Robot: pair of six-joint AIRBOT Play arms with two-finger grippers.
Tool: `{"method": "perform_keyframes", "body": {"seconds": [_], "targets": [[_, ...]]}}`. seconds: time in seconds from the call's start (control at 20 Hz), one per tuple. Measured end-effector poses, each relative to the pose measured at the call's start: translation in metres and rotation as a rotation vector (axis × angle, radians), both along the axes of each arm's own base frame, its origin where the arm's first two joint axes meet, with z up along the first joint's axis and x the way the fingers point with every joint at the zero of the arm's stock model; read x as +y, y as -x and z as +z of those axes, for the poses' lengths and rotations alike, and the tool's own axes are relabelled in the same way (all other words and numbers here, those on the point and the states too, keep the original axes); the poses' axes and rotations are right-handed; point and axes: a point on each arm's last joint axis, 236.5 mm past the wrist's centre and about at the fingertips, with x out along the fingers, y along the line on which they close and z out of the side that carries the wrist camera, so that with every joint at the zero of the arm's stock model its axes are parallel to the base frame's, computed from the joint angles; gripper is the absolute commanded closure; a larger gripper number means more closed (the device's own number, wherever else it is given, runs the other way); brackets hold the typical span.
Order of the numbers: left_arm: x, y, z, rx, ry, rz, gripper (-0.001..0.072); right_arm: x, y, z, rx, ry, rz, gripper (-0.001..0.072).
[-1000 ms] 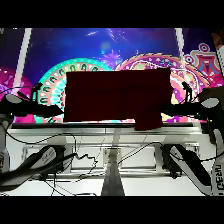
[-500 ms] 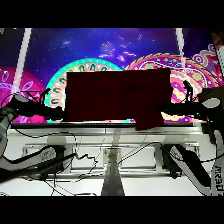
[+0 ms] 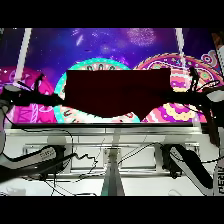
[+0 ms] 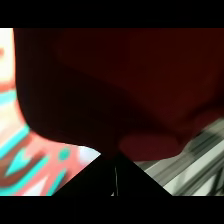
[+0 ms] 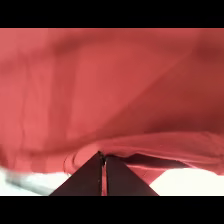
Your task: Fold the clothes and pants, and hang the long-sleeved shirts on hangers.
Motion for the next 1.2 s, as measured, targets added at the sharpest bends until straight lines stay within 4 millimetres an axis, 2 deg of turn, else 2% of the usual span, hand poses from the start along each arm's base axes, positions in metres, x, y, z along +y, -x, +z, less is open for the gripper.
{"method": "perform_keyframes", "body": {"seconds": [0.15, 0.35, 0.5, 0.7, 0.75, 0.8, 0.85, 0.9, 1.05, 1.2], "targets": [[-0.005, -0.057, 0.036, -0.163, 0.044, 0.115, 0.0694, -0.016, -0.039, 0.012, -0.084, 0.005, -0.166, 0.07], [-0.008, -0.111, 0.052, -0.308, 0.005, 0.255, 0.0694, -0.04, -0.082, 0.008, -0.11, -0.019, -0.338, 0.07], [-0.003, -0.142, 0.049, -0.373, -0.062, 0.355, 0.0693, -0.056, -0.119, 0.001, -0.112, -0.024, -0.406, 0.0699], [0.003, -0.163, 0.022, -0.374, -0.135, 0.436, 0.0692, -0.071, -0.17, -0.007, -0.117, -0.03, -0.452, 0.0698], [0.002, -0.166, 0.014, -0.363, -0.141, 0.45, 0.0606, -0.074, -0.181, -0.009, -0.12, -0.031, -0.459, 0.0601], [0.001, -0.17, 0.005, -0.352, -0.148, 0.468, 0.0275, -0.077, -0.189, -0.014, -0.116, -0.031, -0.464, 0.0245], [-0.001, -0.172, -0.003, -0.34, -0.152, 0.481, -0.0011, -0.079, -0.197, -0.017, -0.116, -0.03, -0.47, -0.0001], [-0.002, -0.173, -0.01, -0.329, -0.157, 0.491, -0.0004, -0.08, -0.201, -0.021, -0.111, -0.029, -0.469, 0.0021], [-0.004, -0.173, -0.019, -0.316, -0.164, 0.485, -0.0003, -0.079, -0.203, -0.029, -0.088, -0.014, -0.441, 0.003], [0.013, -0.17, -0.023, -0.305, -0.174, 0.482, 0.0006, -0.072, -0.193, -0.04, -0.041, 0.015, -0.377, 0.0032]]}}
